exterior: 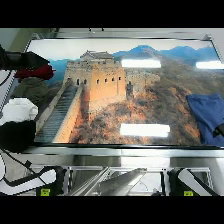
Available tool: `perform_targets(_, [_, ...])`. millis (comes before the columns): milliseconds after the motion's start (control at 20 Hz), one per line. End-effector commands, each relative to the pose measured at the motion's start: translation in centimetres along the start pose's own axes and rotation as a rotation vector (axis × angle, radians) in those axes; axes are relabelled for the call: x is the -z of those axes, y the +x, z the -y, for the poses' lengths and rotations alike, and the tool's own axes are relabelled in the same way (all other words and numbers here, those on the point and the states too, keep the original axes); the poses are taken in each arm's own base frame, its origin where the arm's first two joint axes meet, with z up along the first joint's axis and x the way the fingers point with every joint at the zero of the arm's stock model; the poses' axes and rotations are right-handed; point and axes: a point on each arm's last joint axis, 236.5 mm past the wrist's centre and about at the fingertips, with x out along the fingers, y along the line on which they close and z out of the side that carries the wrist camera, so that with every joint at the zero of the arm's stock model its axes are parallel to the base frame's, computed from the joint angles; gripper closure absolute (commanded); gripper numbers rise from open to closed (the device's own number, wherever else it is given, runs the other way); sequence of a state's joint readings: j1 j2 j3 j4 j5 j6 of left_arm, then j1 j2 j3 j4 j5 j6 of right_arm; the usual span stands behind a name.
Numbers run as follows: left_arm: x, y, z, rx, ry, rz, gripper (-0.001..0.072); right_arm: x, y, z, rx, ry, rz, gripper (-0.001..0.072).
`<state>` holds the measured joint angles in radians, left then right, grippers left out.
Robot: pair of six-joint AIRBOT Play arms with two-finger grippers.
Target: Fold the shirts.
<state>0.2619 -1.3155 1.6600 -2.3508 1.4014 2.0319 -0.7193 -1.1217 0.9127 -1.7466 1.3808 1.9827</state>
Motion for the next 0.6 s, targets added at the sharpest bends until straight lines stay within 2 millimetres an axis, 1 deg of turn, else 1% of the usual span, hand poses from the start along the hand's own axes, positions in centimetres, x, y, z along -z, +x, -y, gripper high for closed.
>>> perform_targets(0, [0.1,0.0,0.1,0.004,-0.001,-0.004,0.0694,0.4,-5.0,-2.4,-0.098,-0.083,0.009,0.0008])
perform_targets(50, [0.3,-0.1,0.2,0.007,-0.004,-0.011,0.0694,0.4,-6.6,-4.1,-0.168,-0.097,0.034,0.0008])
perform_targets(100, [0.5,-0.1,0.3,0.01,-0.017,-0.02,0.0694,0.9,-8.3,-6.4,-0.258,-0.139,0.052,0.0071])
perform_targets(200, [1.1,-0.2,0.7,0.022,-0.027,-0.047,0.0694,2.5,-10.7,-10.0,-0.401,-0.194,0.071,0.0664])
perform_targets(250, [1.5,-0.2,0.8,0.028,-0.04,-0.063,0.0695,3.4,-11.7,-11.4,-0.449,-0.231,0.08,0.0689])
perform_targets(350, [2.4,-0.2,1.3,0.041,-0.047,-0.09,0.0696,5.6,-13.2,-13.1,-0.492,-0.329,0.096,0.069])
perform_targets(400, [3.4,-0.3,1.6,0.042,-0.061,-0.097,0.0696,7.0,-13.9,-13.8,-0.506,-0.385,0.109,0.069])
perform_targets(450, [5.1,-0.2,2.1,0.047,-0.089,-0.112,0.0695,8.8,-14.4,-14.5,-0.523,-0.445,0.12,0.0692])
perform_targets(500, [7.3,0.1,2.9,0.052,-0.112,-0.131,0.0696,11.5,-14.7,-15.3,-0.551,-0.524,0.121,0.0691])
perform_targets(550, [10.4,0.5,3.8,0.059,-0.143,-0.155,0.0695,14.5,-14.6,-15.8,-0.58,-0.613,0.121,0.0691])
